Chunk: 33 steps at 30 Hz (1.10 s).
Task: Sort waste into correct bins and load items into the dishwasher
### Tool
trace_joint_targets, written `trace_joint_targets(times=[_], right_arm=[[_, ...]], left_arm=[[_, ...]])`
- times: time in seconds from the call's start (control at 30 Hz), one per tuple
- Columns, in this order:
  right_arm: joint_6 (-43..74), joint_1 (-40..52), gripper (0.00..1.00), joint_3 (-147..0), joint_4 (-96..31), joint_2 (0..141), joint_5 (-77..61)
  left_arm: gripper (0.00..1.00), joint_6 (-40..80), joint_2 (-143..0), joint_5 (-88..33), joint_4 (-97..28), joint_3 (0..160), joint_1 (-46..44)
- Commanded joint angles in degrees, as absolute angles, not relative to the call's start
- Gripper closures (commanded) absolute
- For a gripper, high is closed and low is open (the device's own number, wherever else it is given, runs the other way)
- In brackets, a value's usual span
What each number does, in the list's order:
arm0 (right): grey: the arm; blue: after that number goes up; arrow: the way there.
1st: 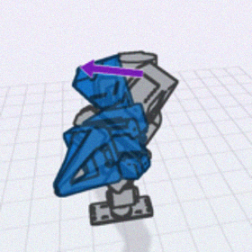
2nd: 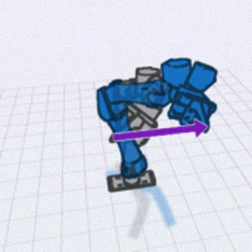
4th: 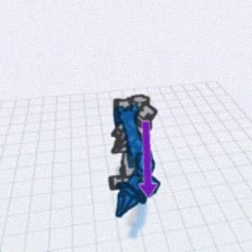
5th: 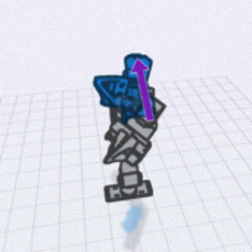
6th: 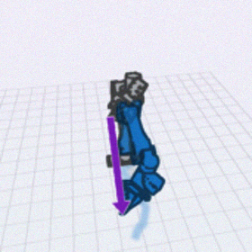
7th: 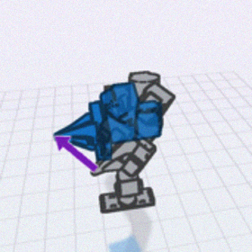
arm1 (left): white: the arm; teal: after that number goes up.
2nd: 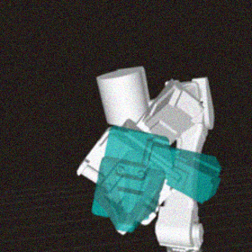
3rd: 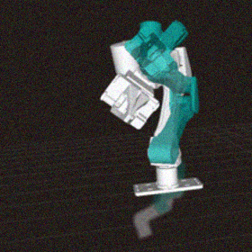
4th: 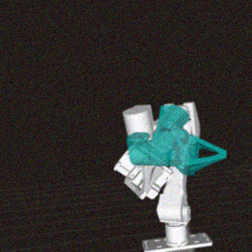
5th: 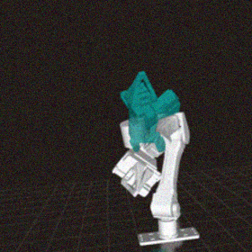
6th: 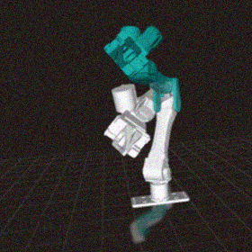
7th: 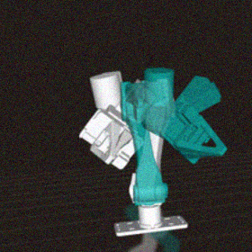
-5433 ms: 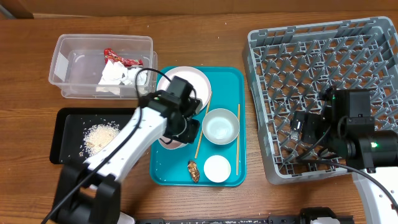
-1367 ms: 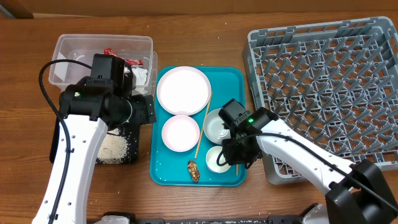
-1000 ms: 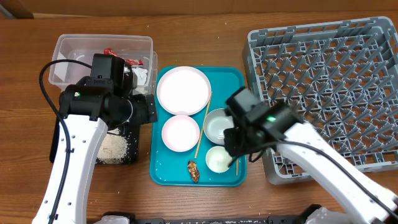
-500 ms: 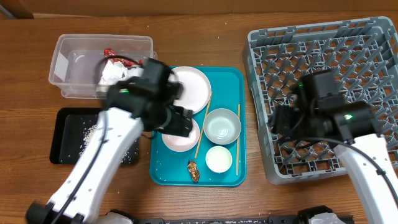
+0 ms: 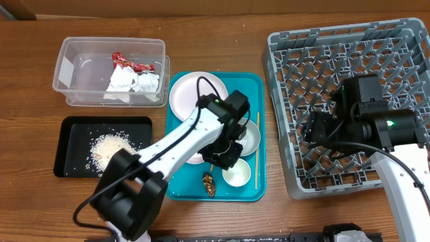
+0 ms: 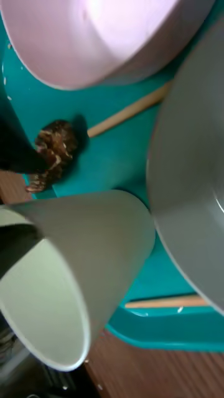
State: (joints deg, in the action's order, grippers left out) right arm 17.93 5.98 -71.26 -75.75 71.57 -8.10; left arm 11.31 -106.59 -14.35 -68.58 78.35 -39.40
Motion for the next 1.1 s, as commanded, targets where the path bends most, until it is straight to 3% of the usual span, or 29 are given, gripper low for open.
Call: trace_joint_targets(times=[0.0,0.03,0.3,0.43,0.6,0.73,0.9,1.07], right_arm=[[17.52,5.65,0.29,-72.44,-75.75,70.89,-7.51],[17.52,5.65,0.29,-72.44,-75.81,70.89,-7.51],[17.56,5.65,0.29,-72.44,-76.55,70.89,-4.4],[19.53,5.5,0.28,-72.44,-76.16,70.89,3.84],[25.74,3.49,0.14,-72.44,-71.79,71.26,5.02],[18.59,0.8,0.12,-72.44,-64.01,72.86,-12.84],[-6.96,-1.85,0.1,-72.44,-58.83,75.35,-56.47],[-18.39,-2.26,0.06,-72.44,-58.98,76.95,-67.94]], left_arm=[[0.88,10.76,-107.66,-14.44,-67.4,78.39,-38.35],[0.96,10.76,-107.5,-14.46,-67.26,78.81,-37.56],[0.96,6.07,-107.44,-17.98,-78.15,86.39,-31.57],[0.96,-6.76,-107.44,-31.73,-86.24,95.57,-26.7],[0.96,-10.28,-107.44,-49.58,-80.49,99.83,-21.17],[0.96,-7.62,-107.55,-62.85,-70.43,99.48,-17.52],[0.96,-0.51,-107.55,-72.64,-62.65,99.48,-14.48],[0.96,-0.6,-107.57,-79.35,-62.15,99.48,-12.75]])
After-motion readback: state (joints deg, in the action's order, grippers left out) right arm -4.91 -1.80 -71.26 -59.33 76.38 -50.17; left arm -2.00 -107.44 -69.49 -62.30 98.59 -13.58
